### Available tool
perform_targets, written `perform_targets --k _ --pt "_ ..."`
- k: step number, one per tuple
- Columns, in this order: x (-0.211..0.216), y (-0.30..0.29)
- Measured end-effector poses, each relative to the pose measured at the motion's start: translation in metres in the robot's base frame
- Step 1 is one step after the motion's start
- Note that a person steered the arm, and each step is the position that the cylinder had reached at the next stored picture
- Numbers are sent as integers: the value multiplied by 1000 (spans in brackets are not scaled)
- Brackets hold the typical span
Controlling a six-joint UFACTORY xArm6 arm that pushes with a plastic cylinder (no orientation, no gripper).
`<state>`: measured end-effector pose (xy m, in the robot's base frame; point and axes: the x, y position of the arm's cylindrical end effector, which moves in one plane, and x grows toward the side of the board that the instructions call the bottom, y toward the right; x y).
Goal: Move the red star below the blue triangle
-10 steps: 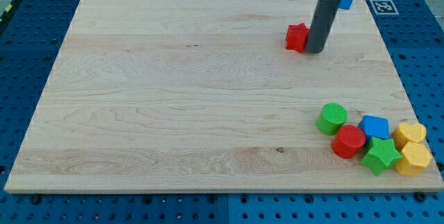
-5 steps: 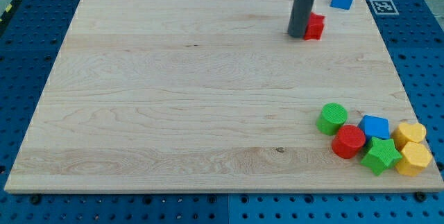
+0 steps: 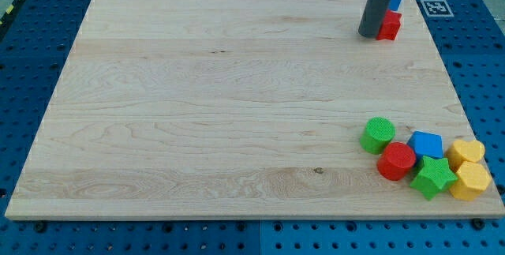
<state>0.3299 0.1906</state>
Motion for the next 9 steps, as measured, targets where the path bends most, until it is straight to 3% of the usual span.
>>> perform_targets --k 1,3,5,7,9 --pt "33 0" --pt "-5 25" --pt "1 2" --pt "-33 29" --pt "-30 32"
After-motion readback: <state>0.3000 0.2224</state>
